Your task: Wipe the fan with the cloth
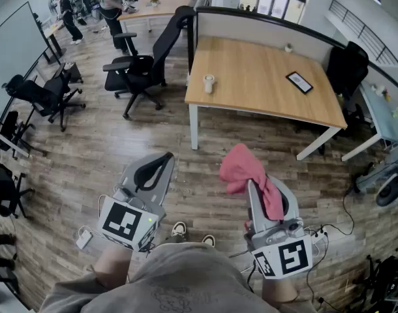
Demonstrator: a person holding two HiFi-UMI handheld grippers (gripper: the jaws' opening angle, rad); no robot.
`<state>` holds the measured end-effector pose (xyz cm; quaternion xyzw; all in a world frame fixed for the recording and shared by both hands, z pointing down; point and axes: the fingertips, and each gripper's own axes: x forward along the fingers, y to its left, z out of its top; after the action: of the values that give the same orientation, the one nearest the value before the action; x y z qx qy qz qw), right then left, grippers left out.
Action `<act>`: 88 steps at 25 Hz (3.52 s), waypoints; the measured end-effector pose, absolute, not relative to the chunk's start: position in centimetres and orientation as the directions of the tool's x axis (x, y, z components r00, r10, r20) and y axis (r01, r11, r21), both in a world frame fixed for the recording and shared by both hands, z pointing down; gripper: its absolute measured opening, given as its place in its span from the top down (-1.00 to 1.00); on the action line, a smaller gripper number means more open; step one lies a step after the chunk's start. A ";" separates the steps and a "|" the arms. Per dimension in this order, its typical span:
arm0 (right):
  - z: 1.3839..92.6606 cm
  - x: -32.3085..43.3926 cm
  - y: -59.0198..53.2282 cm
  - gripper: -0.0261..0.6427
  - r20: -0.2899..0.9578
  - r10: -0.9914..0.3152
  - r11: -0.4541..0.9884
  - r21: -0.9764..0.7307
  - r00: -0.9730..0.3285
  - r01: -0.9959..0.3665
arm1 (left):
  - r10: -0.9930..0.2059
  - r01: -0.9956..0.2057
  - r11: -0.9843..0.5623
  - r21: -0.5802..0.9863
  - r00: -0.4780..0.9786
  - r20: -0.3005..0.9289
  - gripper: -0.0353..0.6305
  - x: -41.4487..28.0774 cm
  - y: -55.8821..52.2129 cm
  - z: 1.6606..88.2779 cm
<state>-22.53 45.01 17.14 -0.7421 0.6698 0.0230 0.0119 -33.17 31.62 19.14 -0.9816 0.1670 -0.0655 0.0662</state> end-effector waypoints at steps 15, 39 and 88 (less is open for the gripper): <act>19.2 -19.0 48.4 0.66 -0.038 -0.995 -0.094 -0.008 0.095 -0.995 | -0.373 -0.364 -0.924 -0.120 0.925 0.069 0.89 -30.2 35.7 20.4; 21.8 -11.0 40.6 0.66 0.026 -0.991 -0.134 -0.020 0.134 -0.991 | -0.448 -0.440 -0.894 -0.087 0.885 0.125 -0.14 -23.4 25.9 23.5; 27.4 19.5 -2.2 0.66 0.195 -0.977 0.079 -0.075 -0.092 -0.994 | -0.537 -0.542 -0.836 -0.085 0.779 0.323 -0.14 3.8 -11.0 29.4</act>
<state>19.50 -2.20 27.43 -0.6721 0.7330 -0.0941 -0.0465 3.78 -11.03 29.42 -0.9431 0.2861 -0.1691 -0.0064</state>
